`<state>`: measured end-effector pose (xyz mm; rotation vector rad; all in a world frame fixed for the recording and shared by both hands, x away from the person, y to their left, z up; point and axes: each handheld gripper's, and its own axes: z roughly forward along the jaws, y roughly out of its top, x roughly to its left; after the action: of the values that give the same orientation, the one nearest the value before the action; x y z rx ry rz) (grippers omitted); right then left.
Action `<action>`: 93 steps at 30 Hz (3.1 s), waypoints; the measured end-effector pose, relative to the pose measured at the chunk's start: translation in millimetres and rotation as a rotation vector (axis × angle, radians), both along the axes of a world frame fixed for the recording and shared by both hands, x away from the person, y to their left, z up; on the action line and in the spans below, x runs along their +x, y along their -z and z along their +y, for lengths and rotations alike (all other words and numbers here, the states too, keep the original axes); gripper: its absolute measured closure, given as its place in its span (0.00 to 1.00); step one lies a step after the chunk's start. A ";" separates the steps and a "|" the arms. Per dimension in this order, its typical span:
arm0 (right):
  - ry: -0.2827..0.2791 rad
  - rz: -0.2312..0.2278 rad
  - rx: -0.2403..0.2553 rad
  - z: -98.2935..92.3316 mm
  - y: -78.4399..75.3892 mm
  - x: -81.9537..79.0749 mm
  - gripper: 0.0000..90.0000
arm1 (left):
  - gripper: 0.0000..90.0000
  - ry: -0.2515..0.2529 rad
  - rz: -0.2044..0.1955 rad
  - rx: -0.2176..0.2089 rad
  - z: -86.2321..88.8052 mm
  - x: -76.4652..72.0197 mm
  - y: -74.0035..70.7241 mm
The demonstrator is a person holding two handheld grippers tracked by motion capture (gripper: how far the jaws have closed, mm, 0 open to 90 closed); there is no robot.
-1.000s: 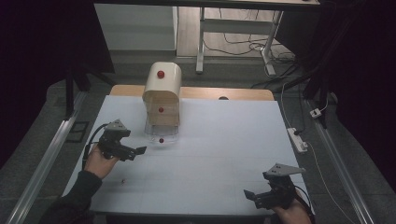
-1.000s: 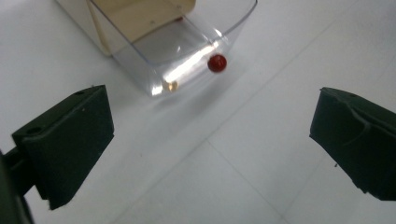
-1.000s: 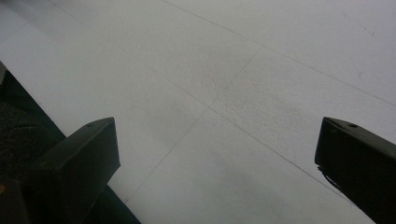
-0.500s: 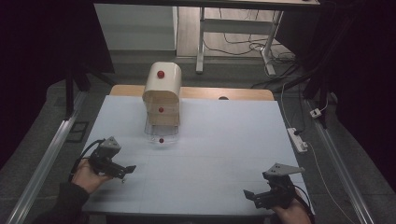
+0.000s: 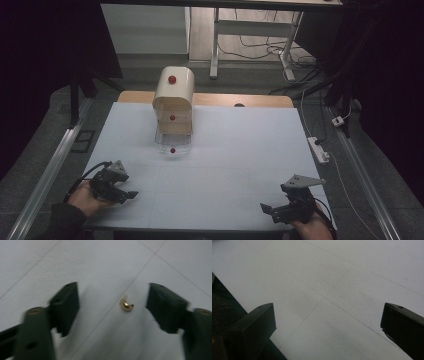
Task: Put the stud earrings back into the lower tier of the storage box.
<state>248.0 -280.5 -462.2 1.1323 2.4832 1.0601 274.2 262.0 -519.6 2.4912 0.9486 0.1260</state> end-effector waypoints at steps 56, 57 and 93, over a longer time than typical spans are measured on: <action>-0.006 0.002 -0.005 0.5 0.2 0.0 0.00 | 0.78 0.229 0.020 0.021 -60.7 0.7 -4.3; -0.007 0.004 -0.004 0.5 0.3 0.2 0.00 | 0.80 0.238 0.016 0.028 -61.2 0.2 -4.3; -0.009 0.003 0.002 0.0 0.2 0.2 0.02 | 0.92 0.151 -0.021 -0.111 -47.7 13.4 -15.3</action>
<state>248.2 -280.5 -462.4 1.1249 2.4923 1.0638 287.6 214.3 -504.2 2.4433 0.7349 0.0483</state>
